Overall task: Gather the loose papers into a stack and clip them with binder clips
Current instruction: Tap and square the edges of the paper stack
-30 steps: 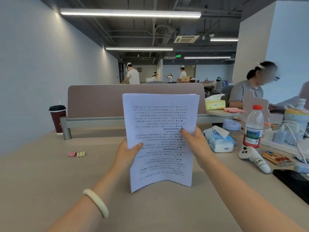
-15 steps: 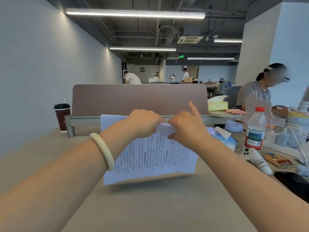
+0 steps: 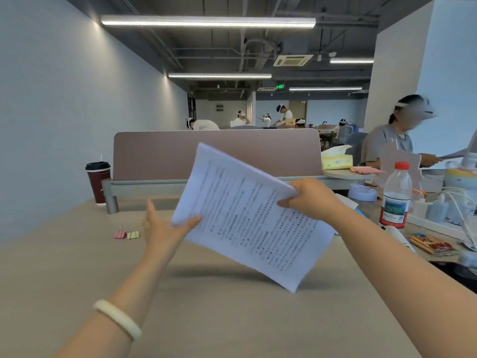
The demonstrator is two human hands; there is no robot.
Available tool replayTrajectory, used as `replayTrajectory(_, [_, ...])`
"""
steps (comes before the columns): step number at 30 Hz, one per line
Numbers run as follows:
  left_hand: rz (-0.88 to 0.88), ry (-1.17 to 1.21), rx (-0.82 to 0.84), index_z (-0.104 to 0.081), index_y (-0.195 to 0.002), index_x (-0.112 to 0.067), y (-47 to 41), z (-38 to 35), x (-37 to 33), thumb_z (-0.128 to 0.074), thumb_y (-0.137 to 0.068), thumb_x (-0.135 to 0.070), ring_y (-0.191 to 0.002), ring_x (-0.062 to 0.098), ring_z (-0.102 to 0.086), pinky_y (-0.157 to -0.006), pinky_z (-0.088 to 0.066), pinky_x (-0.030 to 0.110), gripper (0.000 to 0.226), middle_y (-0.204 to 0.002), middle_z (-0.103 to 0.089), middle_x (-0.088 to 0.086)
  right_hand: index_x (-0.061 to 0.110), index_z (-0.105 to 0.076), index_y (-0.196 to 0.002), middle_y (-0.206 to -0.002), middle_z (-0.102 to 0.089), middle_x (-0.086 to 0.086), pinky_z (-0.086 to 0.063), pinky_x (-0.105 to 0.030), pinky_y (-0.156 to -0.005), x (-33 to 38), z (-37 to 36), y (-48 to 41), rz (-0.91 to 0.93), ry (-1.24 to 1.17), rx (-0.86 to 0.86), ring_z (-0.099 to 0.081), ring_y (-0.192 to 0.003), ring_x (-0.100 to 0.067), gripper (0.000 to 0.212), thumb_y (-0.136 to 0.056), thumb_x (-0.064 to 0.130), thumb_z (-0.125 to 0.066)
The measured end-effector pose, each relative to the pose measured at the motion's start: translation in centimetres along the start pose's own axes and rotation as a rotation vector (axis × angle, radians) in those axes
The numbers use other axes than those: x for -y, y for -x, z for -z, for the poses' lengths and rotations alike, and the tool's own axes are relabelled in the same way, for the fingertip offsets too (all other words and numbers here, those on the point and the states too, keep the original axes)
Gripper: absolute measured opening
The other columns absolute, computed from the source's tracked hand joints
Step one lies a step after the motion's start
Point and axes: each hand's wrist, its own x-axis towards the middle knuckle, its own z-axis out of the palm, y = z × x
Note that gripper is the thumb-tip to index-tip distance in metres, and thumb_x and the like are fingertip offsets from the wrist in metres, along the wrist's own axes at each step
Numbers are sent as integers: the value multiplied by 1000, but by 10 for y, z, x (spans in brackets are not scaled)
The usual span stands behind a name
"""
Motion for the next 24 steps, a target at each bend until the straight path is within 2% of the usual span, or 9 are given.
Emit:
replayTrajectory(2, [228,294,201,7,-150,-22,9,-13,13,-78,-62,-51,-142,29,-27,-115,-24,46,126,-157,-21,11,17,-68,-94,-84,-68,-3,-51,-30,-62,-6,-3,3,-64,-359,-19,-66,-75,-20,13,-86,27,-64])
replayTrajectory(4, [359,623,356,12,-149,-24,15,-25,16,-68,-81,-32,-131,34,-43,-114,-28,49,105,-150,-36,13,16,-67,-96,-82,-70,1,-49,-25,-56,-12,-14,10,-138,-634,-4,-66,-70,-14,15,-85,27,-66])
replayTrajectory(6, [278,688,442,-16,-148,-18,15,-30,9,-61,-87,-21,-110,31,-61,-103,-43,49,76,-134,-56,14,16,-68,-97,-86,-73,0,-56,-31,-63,-20,-30,16,-183,-794,1,-70,-74,-18,20,-83,29,-69])
replayTrajectory(8, [90,580,454,-51,-128,-13,14,-34,-2,-59,-88,-17,-98,25,-69,-85,-55,42,41,-122,-66,11,15,-68,-100,-93,-75,-5,-58,-41,-76,-26,-47,21,-212,-912,-10,-72,-82,-24,23,-82,28,-71])
replayTrajectory(10, [-65,526,415,-61,-112,-16,13,-35,-15,-58,-89,-15,-90,16,-72,-72,-59,31,23,-108,-73,2,16,-67,-96,-92,-74,-5,-59,-38,-71,-28,-57,24,-223,-1001,-22,-71,-80,-23,15,-83,25,-69])
replayTrajectory(13, [-208,469,350,-61,-104,-17,11,-35,-26,-56,-91,-13,-78,2,-72,-62,-57,18,16,-96,-72,-9,18,-66,-91,-91,-74,-5,-59,-35,-69,-29,-62,25,-197,-1071,-53,-71,-80,-23,8,-84,22,-68])
replayTrajectory(16, [-225,404,373,-60,-110,-16,10,-37,-18,-57,-90,-16,-90,10,-71,-69,-58,22,20,-106,-71,-3,16,-67,-99,-100,-74,-7,-59,-32,-70,-32,-70,27,-214,-1067,-36,-71,-86,-22,18,-83,21,-69])
replayTrajectory(20, [-185,383,419,-52,-119,-10,11,-42,-8,-63,-86,-15,-92,13,-68,-65,-56,19,35,-116,-67,5,17,-64,-111,-111,-72,-3,-57,-29,-77,-37,-71,26,-178,-1030,-100,-70,-93,-16,31,-82,26,-70])
replayTrajectory(24, [-210,376,448,-54,-121,-17,11,-47,-17,-62,-87,-18,-102,17,-67,-79,-57,30,35,-117,-67,1,24,-53,-110,-101,-65,12,-51,-11,-59,-26,-60,22,-94,-1040,-199,-62,-86,1,24,-88,23,-62])
